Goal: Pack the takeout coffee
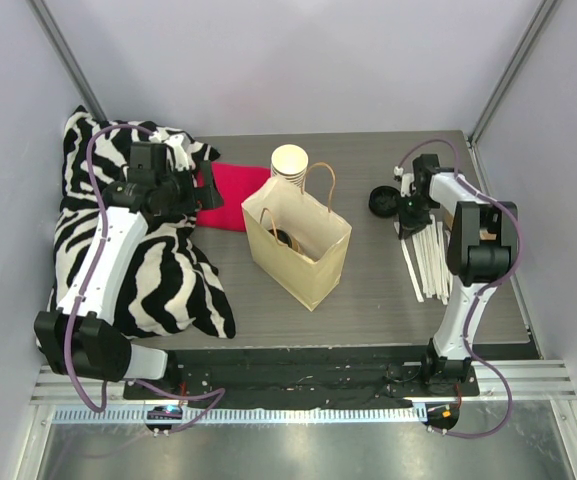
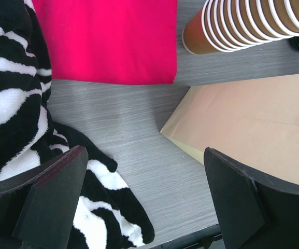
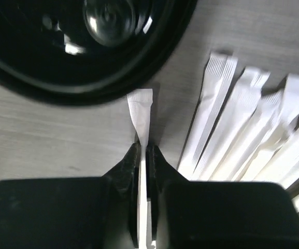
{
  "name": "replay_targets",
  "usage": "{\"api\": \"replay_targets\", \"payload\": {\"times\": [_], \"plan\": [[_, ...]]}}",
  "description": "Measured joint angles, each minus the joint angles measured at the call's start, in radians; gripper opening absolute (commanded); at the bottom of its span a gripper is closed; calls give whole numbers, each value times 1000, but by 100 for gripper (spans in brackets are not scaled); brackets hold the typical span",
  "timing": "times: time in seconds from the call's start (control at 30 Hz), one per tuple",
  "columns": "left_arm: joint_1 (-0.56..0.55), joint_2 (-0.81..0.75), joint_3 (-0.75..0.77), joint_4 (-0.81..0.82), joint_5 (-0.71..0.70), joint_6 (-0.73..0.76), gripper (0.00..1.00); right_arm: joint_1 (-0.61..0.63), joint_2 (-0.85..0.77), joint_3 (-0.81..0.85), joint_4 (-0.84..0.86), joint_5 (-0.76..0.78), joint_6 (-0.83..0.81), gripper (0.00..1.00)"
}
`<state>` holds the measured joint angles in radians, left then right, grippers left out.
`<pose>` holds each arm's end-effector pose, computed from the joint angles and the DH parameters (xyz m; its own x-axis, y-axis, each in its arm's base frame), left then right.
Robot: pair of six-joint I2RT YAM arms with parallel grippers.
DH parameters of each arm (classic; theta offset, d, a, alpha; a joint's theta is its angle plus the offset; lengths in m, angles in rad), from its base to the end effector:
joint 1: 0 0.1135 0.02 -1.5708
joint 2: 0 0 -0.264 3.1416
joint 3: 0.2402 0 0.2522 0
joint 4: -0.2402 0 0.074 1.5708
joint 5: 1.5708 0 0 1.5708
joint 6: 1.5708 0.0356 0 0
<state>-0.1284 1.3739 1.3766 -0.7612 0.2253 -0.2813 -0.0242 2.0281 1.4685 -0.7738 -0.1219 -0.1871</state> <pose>0.2886 -0.0453 0.3583 -0.7347 -0.1780 -0.6547 0.0850 0.9332 -0.3491 0.4017 -0.0054 0.1649 -0.9539 -0.1616 -0.2531 -0.1852 0.9800 0.0724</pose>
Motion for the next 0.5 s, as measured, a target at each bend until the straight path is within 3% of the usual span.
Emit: {"api": "replay_targets", "payload": {"times": [0.13,0.3,0.5], "plan": [[0,2,2,0,2,0,100,-9,-69,-54,-19,-13,19,1],[0,3,3,2,11,-4,100,-19,-289,-76,-90,-76,45,1],[0,15,16,6,16,-4,100,-21,-522,97,-199,-196,116,1]]}}
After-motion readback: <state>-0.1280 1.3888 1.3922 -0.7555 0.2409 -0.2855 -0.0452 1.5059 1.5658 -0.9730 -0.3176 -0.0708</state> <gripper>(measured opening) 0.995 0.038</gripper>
